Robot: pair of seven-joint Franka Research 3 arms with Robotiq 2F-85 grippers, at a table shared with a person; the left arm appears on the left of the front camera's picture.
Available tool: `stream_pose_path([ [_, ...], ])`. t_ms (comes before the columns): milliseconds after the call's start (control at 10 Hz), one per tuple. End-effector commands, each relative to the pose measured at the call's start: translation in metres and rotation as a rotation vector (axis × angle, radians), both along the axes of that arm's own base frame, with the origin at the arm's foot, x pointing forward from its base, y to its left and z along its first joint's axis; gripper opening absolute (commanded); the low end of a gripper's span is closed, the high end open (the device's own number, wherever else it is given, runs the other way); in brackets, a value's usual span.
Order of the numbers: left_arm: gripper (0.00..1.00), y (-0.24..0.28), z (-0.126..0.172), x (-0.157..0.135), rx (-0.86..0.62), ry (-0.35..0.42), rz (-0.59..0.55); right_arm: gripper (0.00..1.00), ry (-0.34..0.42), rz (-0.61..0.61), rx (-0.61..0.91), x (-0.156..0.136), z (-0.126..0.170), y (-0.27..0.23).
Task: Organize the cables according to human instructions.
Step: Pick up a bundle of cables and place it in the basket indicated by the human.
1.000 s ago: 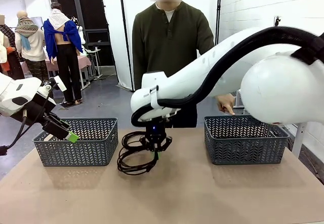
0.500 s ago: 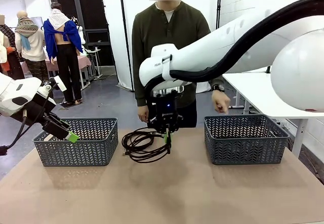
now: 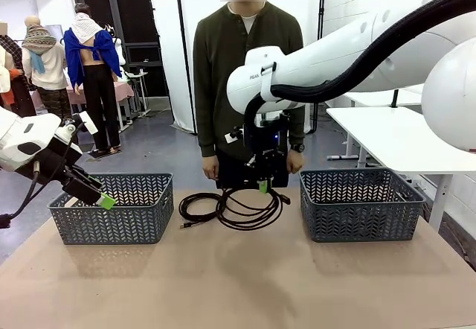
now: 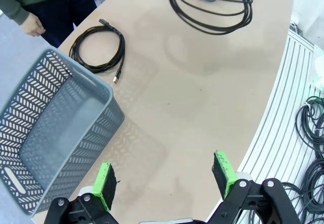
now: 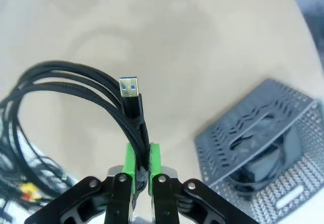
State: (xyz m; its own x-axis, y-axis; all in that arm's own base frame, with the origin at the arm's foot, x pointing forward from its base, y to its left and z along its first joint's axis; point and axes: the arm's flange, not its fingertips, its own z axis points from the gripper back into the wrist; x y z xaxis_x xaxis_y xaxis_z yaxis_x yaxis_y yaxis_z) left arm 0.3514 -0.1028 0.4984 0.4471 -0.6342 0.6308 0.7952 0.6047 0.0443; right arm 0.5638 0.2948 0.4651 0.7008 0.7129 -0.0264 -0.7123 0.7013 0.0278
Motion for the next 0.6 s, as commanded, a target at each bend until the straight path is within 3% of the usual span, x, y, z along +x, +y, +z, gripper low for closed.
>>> stream_pose_path([
  [0, 1.00, 0.0020, -0.0016, 0.0021, -0.012, 0.004, -0.011, 0.00, 0.044, 0.119, 0.010, -0.0031, -0.0051, -0.0116],
  [200, 1.00, 0.0020, -0.0016, 0.0021, -0.012, 0.004, -0.011, 0.00, 0.073, 0.086, 0.001, -0.0073, -0.0074, -0.0060],
  [300, 1.00, 0.0020, -0.0016, 0.0021, -0.012, 0.004, -0.011, 0.00, 0.027, 0.115, 0.001, 0.0012, -0.0028, -0.0081],
  [500, 1.00, 0.0020, -0.0016, 0.0021, -0.012, 0.004, -0.011, 0.00, 0.027, 0.115, 0.001, 0.0012, -0.0028, -0.0081],
])
